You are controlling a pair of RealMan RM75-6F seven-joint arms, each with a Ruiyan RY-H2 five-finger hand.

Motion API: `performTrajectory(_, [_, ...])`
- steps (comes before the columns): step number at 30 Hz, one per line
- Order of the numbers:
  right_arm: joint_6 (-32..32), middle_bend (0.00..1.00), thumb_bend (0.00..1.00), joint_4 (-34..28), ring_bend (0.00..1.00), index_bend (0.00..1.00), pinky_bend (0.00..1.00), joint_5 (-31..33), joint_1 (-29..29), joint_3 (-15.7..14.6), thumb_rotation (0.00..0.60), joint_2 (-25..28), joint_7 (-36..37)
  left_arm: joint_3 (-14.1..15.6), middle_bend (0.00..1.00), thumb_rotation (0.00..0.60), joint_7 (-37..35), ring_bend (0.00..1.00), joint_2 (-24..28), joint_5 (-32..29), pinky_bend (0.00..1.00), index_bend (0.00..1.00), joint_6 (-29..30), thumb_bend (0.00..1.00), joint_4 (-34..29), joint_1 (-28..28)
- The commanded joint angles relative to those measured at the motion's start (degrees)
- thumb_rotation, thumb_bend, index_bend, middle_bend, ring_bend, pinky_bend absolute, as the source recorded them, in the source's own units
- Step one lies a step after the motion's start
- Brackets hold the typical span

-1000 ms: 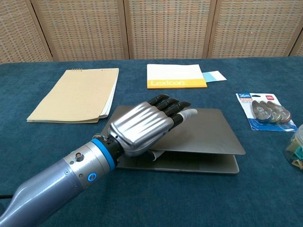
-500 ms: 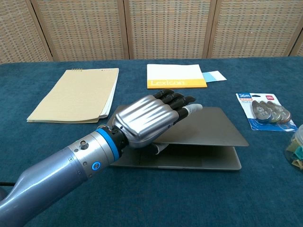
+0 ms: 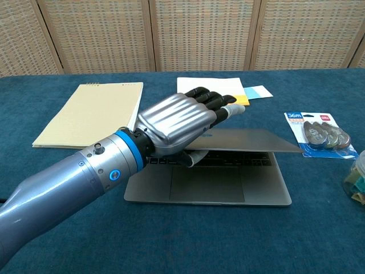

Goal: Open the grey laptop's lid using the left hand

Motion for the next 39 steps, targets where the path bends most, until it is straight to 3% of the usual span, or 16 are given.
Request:
performTrajectory(1, [-2.9,0.17,0.83,0.2,0.09,0.24,0.2,-0.9,1.9,-1.3,0.6,-1.3,-0.4,-0.3,0.0,0.6,0.5,0.0,0.4,-0.3,0.0,0.0,0.3,0.53,-0.5,-0.3])
performTrajectory(7, [-5.8,0.13,0.97,-0.2,0.09,0.24,0.2,-1.4,4.3,-2.2,0.6,-3.5,-1.7,-0.7,0.0,0.6,1.7,0.0,1.0,-1.4,0.0,0.0,0.6,0.53,-1.8,-1.0])
performTrajectory(10, [-7.1,0.12,1.0,-0.8,0.09,0.24,0.2,-1.7,5.5,-2.1,0.6,-4.2,-3.7,-0.9,0.0,0.6,2.4,0.0,1.3,-2.1,0.0,0.0,0.5,0.53,-2.4,-1.4])
performTrajectory(26, [-14.7,0.1,1.0,-4.2,0.08,0.24,0.2,-2.2,11.2,-2.3,0.6,-6.2,-13.7,-1.6,0.0,0.6,4.6,0.0,2.1,-7.2,0.0,0.0,-0.8,0.53,-4.9,-2.4])
performTrajectory(33, [-18.6,0.08,1.0,-5.5,0.07,0.23,0.2,-0.8,13.8,-0.7,0.6,-8.1,-19.2,-2.2,0.0,0.6,4.9,0.0,2.2,-8.9,0.0,0.0,-0.9,0.53,-5.5,-2.8])
performTrajectory(39, [-23.1,0.08,1.0,-7.1,0.06,0.22,0.2,4.0,16.0,2.0,0.6,-9.9,-23.4,-2.3,0.0,0.6,4.4,0.0,2.7,-10.1,0.0,0.0,-1.3,0.53,-6.0,-3.4])
